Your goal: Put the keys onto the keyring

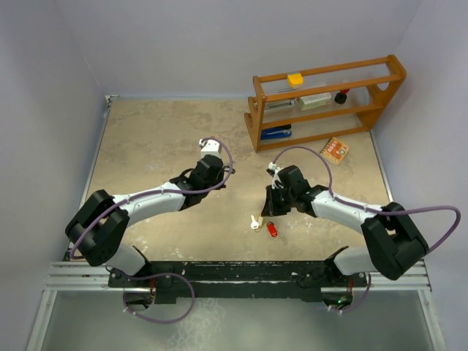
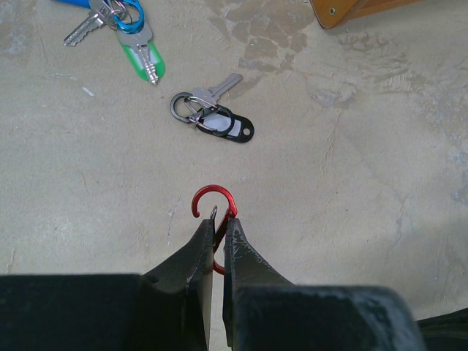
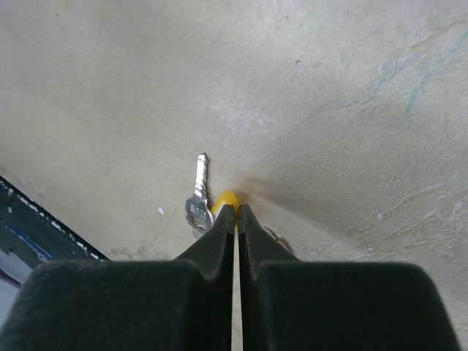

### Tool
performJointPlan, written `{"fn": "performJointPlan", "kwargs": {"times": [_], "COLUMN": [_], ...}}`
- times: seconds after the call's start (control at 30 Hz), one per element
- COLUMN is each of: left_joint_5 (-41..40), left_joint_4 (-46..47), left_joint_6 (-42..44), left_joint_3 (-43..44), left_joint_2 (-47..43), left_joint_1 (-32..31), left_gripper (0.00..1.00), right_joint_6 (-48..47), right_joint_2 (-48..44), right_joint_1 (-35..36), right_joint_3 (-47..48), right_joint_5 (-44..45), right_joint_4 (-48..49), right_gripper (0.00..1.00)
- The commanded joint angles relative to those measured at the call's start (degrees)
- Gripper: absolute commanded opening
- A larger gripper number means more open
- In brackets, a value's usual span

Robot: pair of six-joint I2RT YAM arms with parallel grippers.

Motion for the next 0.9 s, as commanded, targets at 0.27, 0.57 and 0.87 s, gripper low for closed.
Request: {"fn": "performJointPlan", "kwargs": {"times": [0.27,0.57,0.87], "left_joint_5": [-0.28,1.61,7.53], "left_joint_4": [3.59,6.54,9.89], "left_joint_6": [0.78,0.02,-0.54], "left_joint_3": [0.76,0.55,0.89], "left_joint_2": [-0.76,-1.44,0.54], "left_joint_1": [0.54,0.51,0.51], "left_gripper": [0.00,0.00,0.00], "right_joint_6": [-1.25,-2.28,-1.99], "right_joint_2": [-8.71,-11.51,-12.41], "right_joint_1": [0.01,-0.03,-0.03], "right_joint_3": [1.90,3.69,4.09], "right_joint_5": [3.95,4.96,6.61], "right_joint_4": [6.98,11.56,16.31], "right_gripper": [0.00,0.00,0.00]}}
